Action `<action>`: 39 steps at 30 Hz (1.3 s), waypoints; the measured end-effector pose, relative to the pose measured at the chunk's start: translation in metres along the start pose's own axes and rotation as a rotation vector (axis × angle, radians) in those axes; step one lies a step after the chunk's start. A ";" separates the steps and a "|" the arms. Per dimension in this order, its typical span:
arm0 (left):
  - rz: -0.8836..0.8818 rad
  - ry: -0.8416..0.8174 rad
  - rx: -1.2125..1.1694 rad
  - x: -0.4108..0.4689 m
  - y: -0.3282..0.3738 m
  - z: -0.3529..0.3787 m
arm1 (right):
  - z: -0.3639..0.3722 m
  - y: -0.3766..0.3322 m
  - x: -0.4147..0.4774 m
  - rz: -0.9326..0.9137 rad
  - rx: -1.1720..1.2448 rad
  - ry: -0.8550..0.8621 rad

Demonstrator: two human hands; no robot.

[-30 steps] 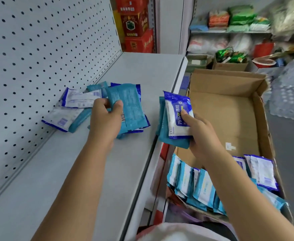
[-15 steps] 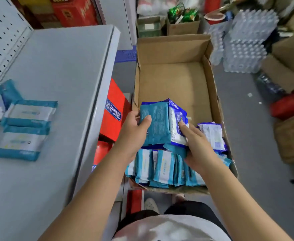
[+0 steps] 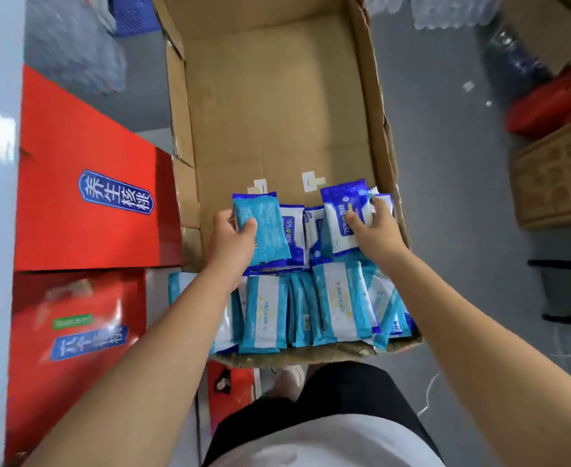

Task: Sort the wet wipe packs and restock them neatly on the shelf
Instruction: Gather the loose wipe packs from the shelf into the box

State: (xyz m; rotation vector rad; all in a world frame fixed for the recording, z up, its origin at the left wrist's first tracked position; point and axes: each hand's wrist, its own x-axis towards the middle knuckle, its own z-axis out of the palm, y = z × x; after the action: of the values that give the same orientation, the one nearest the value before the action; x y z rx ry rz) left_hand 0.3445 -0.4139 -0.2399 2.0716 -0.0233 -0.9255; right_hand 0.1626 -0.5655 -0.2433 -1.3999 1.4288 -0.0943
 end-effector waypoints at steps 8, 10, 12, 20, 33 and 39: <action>0.031 -0.075 0.295 0.022 -0.022 0.063 | 0.040 0.012 0.011 -0.133 -0.493 0.013; 0.049 -0.053 0.369 0.022 -0.030 0.068 | 0.051 0.018 0.007 -0.165 -0.624 0.044; 0.047 -0.048 0.421 0.020 -0.032 0.069 | 0.054 0.024 0.005 -0.190 -0.724 0.110; 0.204 -0.097 0.670 -0.014 -0.012 0.031 | 0.030 0.022 -0.006 -0.327 -0.656 0.119; 0.904 0.347 0.627 -0.148 0.020 -0.136 | 0.038 -0.040 -0.124 -0.673 -0.453 -0.002; 1.015 0.612 0.634 -0.203 -0.010 -0.234 | 0.089 -0.089 -0.211 -1.058 -0.346 -0.149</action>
State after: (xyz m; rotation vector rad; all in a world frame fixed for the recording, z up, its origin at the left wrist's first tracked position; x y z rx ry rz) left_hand 0.3389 -0.1786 -0.0383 2.3572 -1.0401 0.3965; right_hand 0.2255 -0.3817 -0.0925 -2.2725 0.4629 -0.4181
